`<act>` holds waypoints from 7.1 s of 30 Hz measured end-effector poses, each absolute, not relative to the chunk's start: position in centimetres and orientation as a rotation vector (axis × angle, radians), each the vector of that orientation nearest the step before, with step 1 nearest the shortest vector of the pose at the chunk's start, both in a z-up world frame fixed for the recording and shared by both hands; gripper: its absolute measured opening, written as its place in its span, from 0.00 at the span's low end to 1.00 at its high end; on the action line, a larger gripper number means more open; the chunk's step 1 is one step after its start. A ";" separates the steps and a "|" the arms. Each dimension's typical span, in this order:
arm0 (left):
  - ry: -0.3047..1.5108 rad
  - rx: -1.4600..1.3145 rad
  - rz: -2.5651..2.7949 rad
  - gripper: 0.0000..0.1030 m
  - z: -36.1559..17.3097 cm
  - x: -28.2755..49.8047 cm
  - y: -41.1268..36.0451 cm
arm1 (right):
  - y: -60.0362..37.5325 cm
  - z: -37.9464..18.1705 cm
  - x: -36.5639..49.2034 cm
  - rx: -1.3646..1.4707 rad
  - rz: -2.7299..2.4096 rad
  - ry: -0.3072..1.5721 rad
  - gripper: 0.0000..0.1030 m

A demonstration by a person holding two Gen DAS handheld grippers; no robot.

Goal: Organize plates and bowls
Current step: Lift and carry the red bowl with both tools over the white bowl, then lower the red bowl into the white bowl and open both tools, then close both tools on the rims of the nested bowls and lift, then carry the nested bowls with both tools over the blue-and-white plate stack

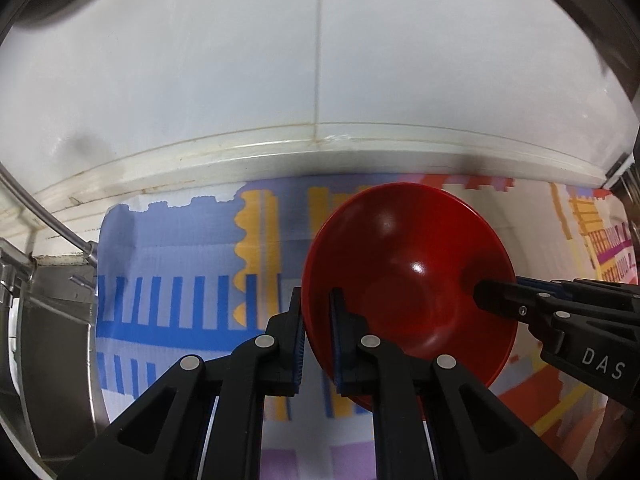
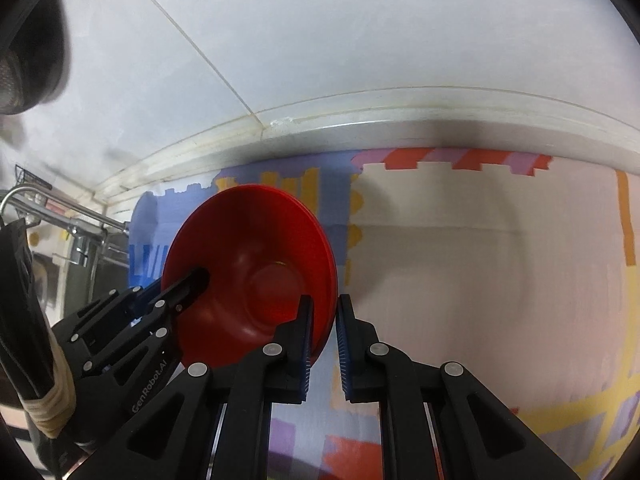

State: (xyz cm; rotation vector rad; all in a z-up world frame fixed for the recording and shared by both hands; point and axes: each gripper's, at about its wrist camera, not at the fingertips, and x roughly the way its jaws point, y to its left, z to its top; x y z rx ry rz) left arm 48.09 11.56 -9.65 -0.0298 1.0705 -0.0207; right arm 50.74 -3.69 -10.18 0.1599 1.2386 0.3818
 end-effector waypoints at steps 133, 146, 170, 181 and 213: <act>1.135 0.168 -0.408 0.69 -9.9 27.0 -13.6 | -29.9 -9.4 22.4 0.266 -0.025 1.100 0.35; 1.203 0.122 -0.374 0.58 -12.3 28.1 -13.7 | -29.7 -12.0 23.5 0.323 0.022 1.167 0.34; 1.253 0.018 -0.304 0.28 -12.1 27.9 -14.9 | -30.4 -11.9 24.3 0.370 0.062 1.201 0.22; 1.233 -0.022 -0.246 0.28 -11.1 26.8 -13.7 | -30.3 -11.6 24.3 0.365 0.100 1.222 0.22; 1.101 -0.127 -0.143 0.28 -6.3 21.0 6.0 | -12.5 -5.9 20.9 0.252 0.239 1.123 0.22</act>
